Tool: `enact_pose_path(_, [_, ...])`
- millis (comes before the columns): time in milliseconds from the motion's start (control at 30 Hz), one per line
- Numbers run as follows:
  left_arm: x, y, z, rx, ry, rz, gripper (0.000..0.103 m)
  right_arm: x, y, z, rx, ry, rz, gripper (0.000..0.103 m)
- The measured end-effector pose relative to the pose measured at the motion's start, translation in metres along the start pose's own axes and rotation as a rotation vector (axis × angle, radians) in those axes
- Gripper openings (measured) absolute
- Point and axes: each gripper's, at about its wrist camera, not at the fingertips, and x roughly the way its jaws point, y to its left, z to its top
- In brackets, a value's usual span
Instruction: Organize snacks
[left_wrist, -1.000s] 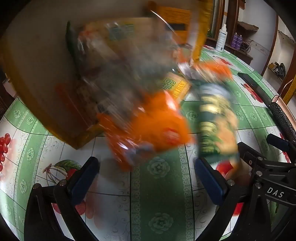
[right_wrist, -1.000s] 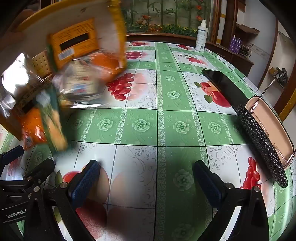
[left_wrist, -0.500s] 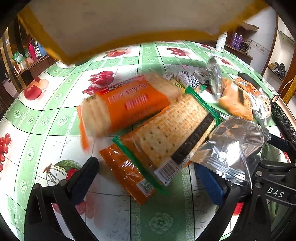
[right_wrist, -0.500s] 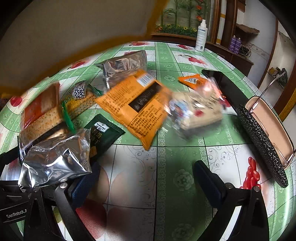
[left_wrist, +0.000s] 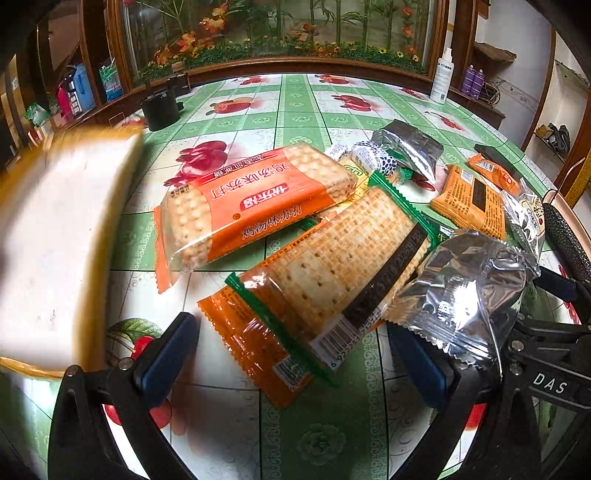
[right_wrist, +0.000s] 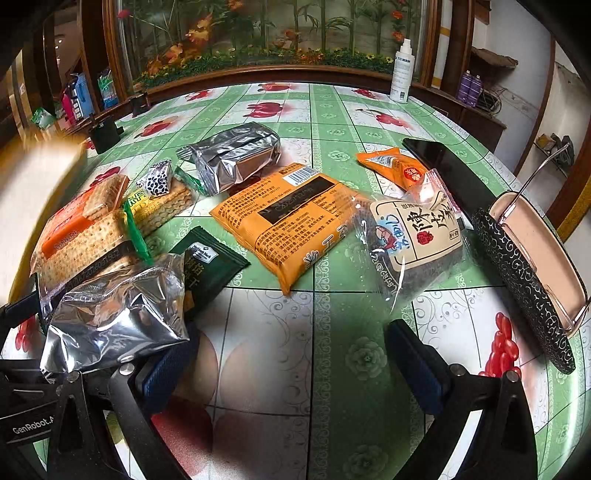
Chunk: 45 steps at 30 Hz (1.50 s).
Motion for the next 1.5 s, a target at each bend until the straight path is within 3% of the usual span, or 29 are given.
enact_pose_path(833, [0.002, -0.001, 0.001, -0.008, 0.002, 0.002, 0.103, 0.0, 0.0, 0.0, -0.002, 0.007, 0.004, 0.102])
enact_pose_path(967, [-0.003, -0.002, -0.001, 0.053, 0.06, -0.032, 0.103, 0.0, -0.001, 0.002, -0.014, 0.031, 0.017, 0.102])
enact_pose_path(1100, [-0.014, 0.0, -0.01, 0.113, 0.116, -0.108, 0.103, -0.008, 0.0, -0.005, -0.063, 0.063, 0.091, 0.102])
enact_pose_path(1267, [-0.057, 0.018, -0.025, 0.15, 0.049, -0.237, 0.103, -0.035, -0.019, -0.021, -0.029, 0.06, 0.224, 0.102])
enact_pose_path(1400, [-0.081, 0.036, -0.027, 0.164, -0.023, -0.25, 0.102, -0.057, -0.032, -0.029, 0.001, 0.02, 0.293, 0.101])
enact_pose_path(1467, [-0.082, 0.043, -0.023, 0.16, -0.039, -0.219, 0.093, -0.065, -0.036, -0.031, 0.018, -0.004, 0.329, 0.096])
enact_pose_path(1500, [-0.079, 0.046, -0.018, 0.153, -0.033, -0.218, 0.08, -0.068, -0.037, -0.032, 0.023, -0.011, 0.335, 0.091])
